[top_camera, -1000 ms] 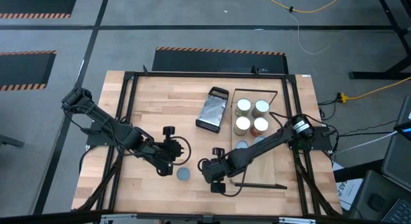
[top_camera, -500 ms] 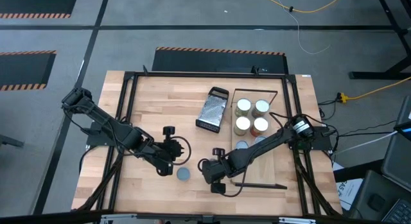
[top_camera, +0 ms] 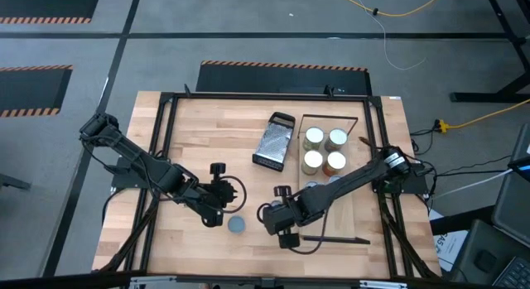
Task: Pick and place cans onto a shelf
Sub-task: Put the canned diced tomatoes on the shelf
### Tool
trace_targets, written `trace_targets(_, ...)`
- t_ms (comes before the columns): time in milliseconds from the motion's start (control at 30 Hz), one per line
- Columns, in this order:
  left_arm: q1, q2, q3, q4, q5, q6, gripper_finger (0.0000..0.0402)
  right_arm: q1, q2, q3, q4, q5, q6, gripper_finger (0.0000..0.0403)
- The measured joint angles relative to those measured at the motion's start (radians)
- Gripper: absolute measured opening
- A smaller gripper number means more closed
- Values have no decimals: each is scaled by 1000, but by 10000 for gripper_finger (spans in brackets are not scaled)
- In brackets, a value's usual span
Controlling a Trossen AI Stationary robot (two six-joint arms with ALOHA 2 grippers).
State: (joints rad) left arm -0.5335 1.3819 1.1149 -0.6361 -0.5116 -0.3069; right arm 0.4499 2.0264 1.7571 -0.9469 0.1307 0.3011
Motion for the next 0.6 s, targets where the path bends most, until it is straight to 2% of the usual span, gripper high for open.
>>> trace_targets(167, 0, 0, 0, 1, 0, 0, 55, 11, -29, 129, -149, -12, -97, 6)
trace_targets(333, 0, 0, 0, 5, 0, -1, 55, 21, -54, 220, -295, -12, -127, 6)
trace_targets(600, 0, 0, 0, 10, 0, -6, 55, 49, -161, 172, -460, -10, -106, 6)
